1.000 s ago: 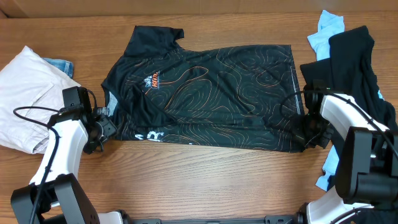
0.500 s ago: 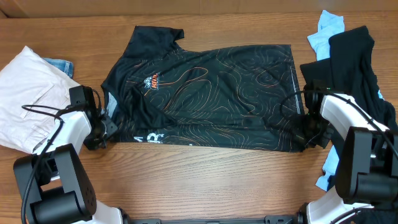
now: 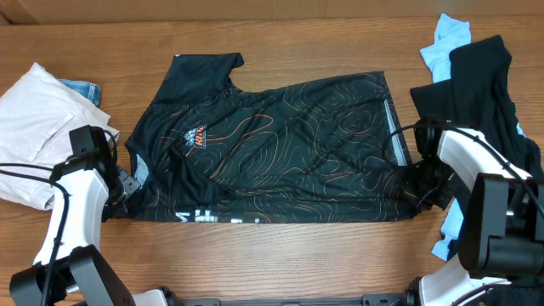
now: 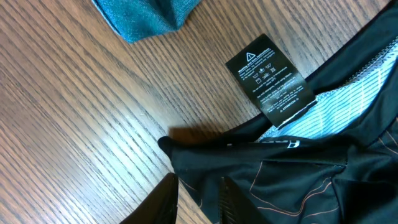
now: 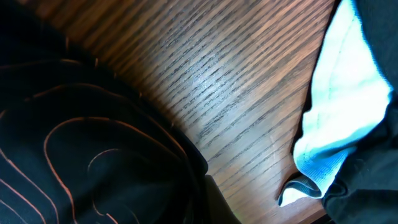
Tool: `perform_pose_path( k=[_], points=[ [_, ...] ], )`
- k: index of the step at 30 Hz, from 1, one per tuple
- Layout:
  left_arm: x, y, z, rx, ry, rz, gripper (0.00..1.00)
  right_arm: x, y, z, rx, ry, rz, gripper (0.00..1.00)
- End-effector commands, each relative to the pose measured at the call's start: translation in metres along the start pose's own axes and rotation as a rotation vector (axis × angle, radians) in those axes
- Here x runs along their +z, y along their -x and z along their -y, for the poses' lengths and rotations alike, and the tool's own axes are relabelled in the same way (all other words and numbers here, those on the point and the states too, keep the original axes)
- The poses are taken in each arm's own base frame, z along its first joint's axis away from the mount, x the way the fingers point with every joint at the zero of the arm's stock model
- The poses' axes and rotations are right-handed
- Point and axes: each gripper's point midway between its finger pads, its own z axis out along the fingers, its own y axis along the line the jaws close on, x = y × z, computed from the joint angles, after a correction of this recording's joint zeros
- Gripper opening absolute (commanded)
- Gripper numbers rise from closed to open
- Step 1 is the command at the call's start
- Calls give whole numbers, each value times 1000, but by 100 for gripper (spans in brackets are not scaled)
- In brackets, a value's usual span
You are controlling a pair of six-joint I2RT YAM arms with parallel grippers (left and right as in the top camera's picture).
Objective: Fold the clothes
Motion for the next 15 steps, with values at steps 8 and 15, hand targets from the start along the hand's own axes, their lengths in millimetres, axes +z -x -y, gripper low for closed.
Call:
perform_pose_path(
  k=[8,15],
  points=[
    [-2,3,-1,-11,-6,17,36,-25,6,5,51,52,102,4],
    [-2,4,0,-11,-8,20,45,-29,2,8,50,50,100,22]
  ],
)
